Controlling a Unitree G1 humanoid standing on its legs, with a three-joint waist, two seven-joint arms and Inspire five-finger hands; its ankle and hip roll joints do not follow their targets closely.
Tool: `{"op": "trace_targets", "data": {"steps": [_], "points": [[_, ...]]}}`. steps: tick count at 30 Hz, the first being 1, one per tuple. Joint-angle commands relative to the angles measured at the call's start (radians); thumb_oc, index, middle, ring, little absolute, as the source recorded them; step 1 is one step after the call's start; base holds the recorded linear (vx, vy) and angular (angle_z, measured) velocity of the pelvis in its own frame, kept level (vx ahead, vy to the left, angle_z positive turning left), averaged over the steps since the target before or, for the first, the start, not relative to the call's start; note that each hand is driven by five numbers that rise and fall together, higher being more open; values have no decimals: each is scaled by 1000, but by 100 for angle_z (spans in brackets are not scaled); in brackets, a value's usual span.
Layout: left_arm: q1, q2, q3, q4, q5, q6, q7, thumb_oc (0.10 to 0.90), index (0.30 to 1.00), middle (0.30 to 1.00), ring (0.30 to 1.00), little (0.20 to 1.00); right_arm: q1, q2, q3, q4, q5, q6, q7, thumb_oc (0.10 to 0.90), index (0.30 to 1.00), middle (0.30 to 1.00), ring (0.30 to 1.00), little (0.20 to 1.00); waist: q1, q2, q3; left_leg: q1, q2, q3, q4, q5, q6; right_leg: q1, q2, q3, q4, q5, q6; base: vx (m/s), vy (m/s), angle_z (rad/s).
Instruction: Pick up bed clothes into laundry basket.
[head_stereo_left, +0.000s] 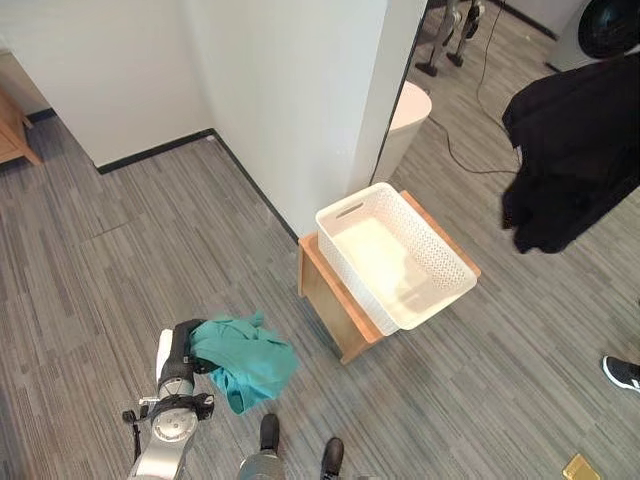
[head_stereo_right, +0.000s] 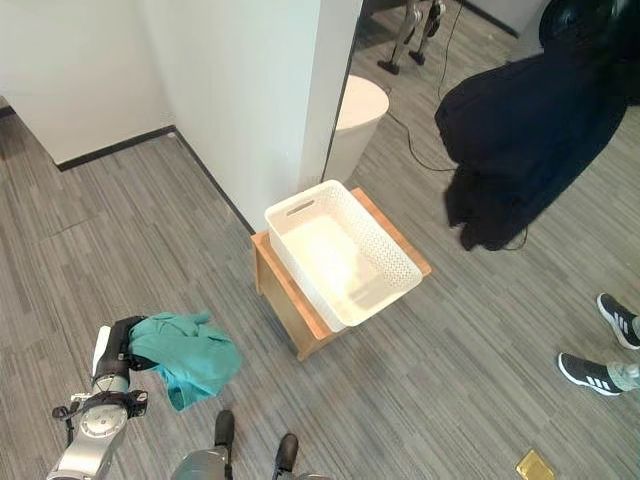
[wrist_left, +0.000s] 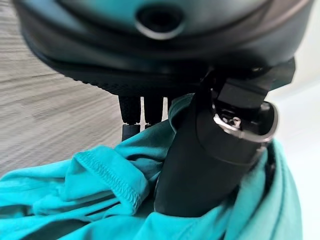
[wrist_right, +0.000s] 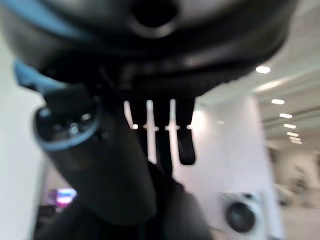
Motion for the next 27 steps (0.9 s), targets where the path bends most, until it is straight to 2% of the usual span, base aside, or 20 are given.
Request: {"op": "trace_targets", "data": {"steps": [1, 6, 10, 14, 17, 19, 20, 22, 27], "points": [[-81, 102, 10, -110, 33, -96, 31, 400, 300, 300, 300, 300, -44, 15, -123, 84, 76, -6, -95, 400, 300, 300, 300, 300, 30, -85, -59, -19, 30, 49, -10, -85, -43, -14, -56, 152, 28, -56, 196, 39, -44, 1], [-107, 120, -7, -113, 32, -100, 33, 400, 300, 300, 300, 300, -17, 47, -136, 145, 86, -4, -95, 400, 300, 300, 300, 300, 45, -89, -37, -45, 29, 45, -10, -79, -41, -41, -55, 151, 22, -45, 199, 0, 0, 0], [-135, 126, -17, -115, 27, -104, 47, 400, 300, 300, 300, 300, -28, 106, -151, 211, 150, -19, -127, 400, 300, 300, 300, 300, 52, -90, -5, -88, 30, 37, -10, -68, -38, -86, -50, 153, 18, -34, 201, -8, -25, -1], [-152, 128, -17, -112, 21, -103, 54, 400, 300, 300, 300, 300, -24, 131, -182, 210, 178, -33, -153, 400, 300, 300, 300, 300, 55, -98, 5, -111, 30, 30, -10, -63, -36, -107, -47, 153, 16, -27, 202, 6, -7, 3], [-150, 125, -12, -108, 21, -105, 60, 400, 300, 300, 300, 300, -38, 98, -197, 197, 173, -37, -169, 400, 300, 300, 300, 300, 56, -108, 5, -114, 30, 34, -10, -67, -37, -109, -45, 148, 14, -27, 205, 19, 10, 10], [-146, 124, -10, -108, 23, -105, 63, 400, 300, 300, 300, 300, -53, 54, -199, 185, 166, -38, -176, 400, 300, 300, 300, 300, 54, -118, 5, -111, 33, 39, -10, -70, -38, -107, -45, 147, 15, -28, 207, 38, 19, 13], [-138, 121, -1, -105, 26, -103, 65, 400, 300, 300, 300, 300, -64, 1, -211, 158, 159, -40, -186, 400, 300, 300, 300, 300, 46, -132, 1, -105, 34, 43, -10, -74, -39, -105, -45, 146, 17, -29, 208, 38, 13, 7], [-131, 116, 8, -105, 27, -102, 64, 400, 300, 300, 300, 300, -59, -22, -226, 131, 158, -41, -190, 400, 300, 300, 300, 300, 36, -136, -2, -102, 35, 44, -10, -77, -40, -104, -46, 147, 18, -30, 209, 37, 19, 8], [-102, 95, 45, -97, 39, -93, 60, 400, 300, 300, 300, 300, 65, -67, -397, -4, 140, -55, -220, 400, 300, 300, 300, 300, -2, -159, -28, -81, 42, 58, -10, -93, -41, -93, -50, 147, 20, -34, 213, 52, 15, 4]]}}
